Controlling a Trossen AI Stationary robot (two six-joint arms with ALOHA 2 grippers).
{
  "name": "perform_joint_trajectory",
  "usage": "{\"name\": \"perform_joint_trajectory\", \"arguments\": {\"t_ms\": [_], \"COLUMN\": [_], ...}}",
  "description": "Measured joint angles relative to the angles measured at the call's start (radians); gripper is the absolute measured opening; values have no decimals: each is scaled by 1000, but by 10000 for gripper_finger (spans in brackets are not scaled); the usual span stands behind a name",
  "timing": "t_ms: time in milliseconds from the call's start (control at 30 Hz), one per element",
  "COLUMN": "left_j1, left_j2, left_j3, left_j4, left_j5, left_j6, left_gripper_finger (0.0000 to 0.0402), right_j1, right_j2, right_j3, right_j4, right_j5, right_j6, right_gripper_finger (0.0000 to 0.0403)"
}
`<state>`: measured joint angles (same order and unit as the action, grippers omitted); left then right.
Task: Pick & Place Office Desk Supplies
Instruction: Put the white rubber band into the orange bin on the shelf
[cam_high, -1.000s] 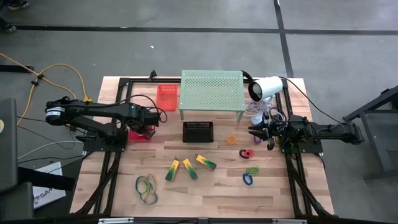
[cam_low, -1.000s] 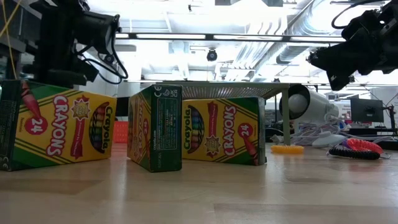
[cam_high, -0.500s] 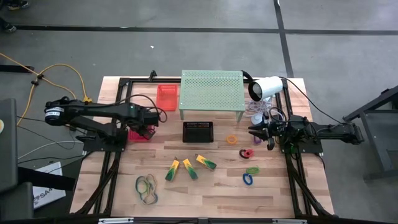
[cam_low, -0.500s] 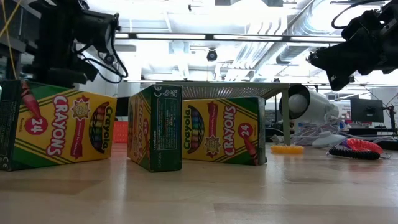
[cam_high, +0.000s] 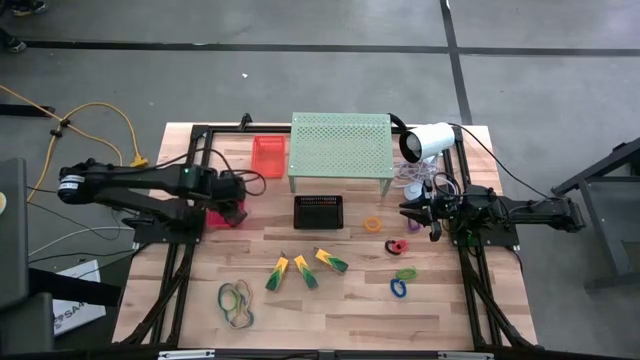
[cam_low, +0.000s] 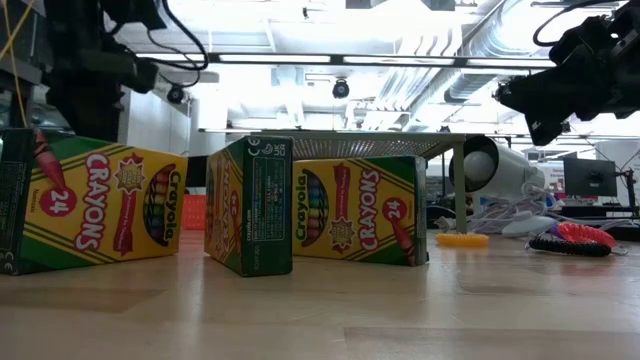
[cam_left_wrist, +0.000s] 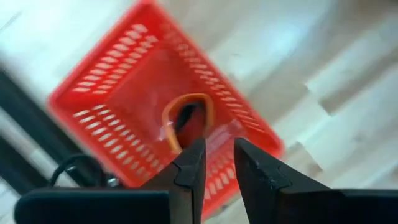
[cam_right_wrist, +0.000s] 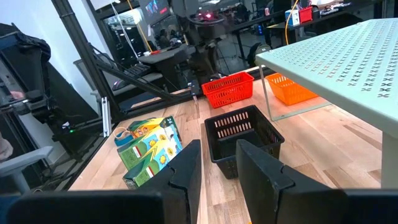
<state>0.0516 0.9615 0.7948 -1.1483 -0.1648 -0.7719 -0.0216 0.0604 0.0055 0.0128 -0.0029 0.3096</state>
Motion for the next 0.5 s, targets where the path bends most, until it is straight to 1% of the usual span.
{"name": "perform_joint_trajectory", "arguments": {"t_ms": [133, 267, 367, 500], "left_j1": [-70, -166, -244, -353], "left_j2": [0, 2, 3, 3], "left_j3": [0, 0, 0, 0], "left_j4": [82, 149, 171, 186], "left_j5": [29, 39, 39, 38], "left_j6": [55, 90, 119, 118], "left_gripper_finger": [78, 78, 78, 78], "right_j1": [0, 0, 0, 0], "right_j2": [0, 0, 0, 0], "right_j3": [0, 0, 0, 0], "right_j4": [0, 0, 0, 0], "right_j5": [0, 0, 0, 0], "right_j6": [0, 0, 0, 0], "right_gripper_finger": [90, 90, 90, 90]}}
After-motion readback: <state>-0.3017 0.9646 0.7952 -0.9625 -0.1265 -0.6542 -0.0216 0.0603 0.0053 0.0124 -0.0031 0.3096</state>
